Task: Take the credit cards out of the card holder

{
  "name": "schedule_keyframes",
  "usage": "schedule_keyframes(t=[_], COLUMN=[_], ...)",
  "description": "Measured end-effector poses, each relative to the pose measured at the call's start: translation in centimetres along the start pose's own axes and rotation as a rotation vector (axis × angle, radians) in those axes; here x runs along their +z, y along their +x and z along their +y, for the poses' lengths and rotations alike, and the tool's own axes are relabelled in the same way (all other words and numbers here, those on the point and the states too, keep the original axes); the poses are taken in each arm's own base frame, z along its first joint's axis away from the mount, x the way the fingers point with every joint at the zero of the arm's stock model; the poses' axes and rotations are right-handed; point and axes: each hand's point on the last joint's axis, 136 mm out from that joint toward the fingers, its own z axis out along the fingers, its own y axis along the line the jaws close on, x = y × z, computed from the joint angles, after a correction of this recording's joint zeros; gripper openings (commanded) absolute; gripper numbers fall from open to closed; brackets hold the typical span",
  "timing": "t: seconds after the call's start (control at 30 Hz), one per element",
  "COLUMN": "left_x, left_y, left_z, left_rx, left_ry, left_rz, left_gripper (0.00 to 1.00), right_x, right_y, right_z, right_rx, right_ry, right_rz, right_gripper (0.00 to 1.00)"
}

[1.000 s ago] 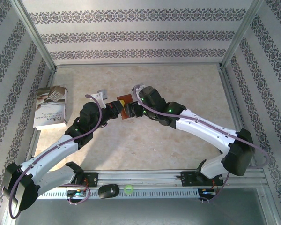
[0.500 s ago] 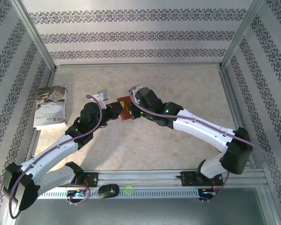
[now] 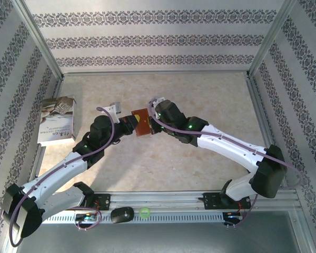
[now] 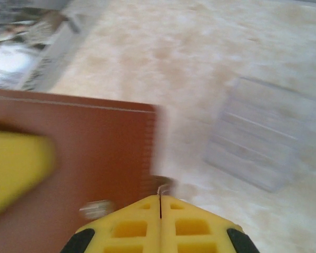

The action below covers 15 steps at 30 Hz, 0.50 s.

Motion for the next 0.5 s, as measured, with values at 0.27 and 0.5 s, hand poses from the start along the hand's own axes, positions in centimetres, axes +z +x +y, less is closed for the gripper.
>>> schedule_keyframes(t=[0.27,0.5], left_x=[-0.6,-0.7], left_y=[-0.1,-0.6], left_z=[-1.1,-1.3], left_rx=[0.022,0.033], left_ry=[0.045,0.118], left_rz=[0.006,-0.005], left_gripper=[0.0,0.0], right_x=[0.2,-3.5], right_y=[1.7,0.5], right_z=[-4.9,-4.5], right_rx=[0.087,0.221], right_ry=[0.059,-0.204], right_rz=[0.015,-0.163], right_gripper=[0.36,0.72])
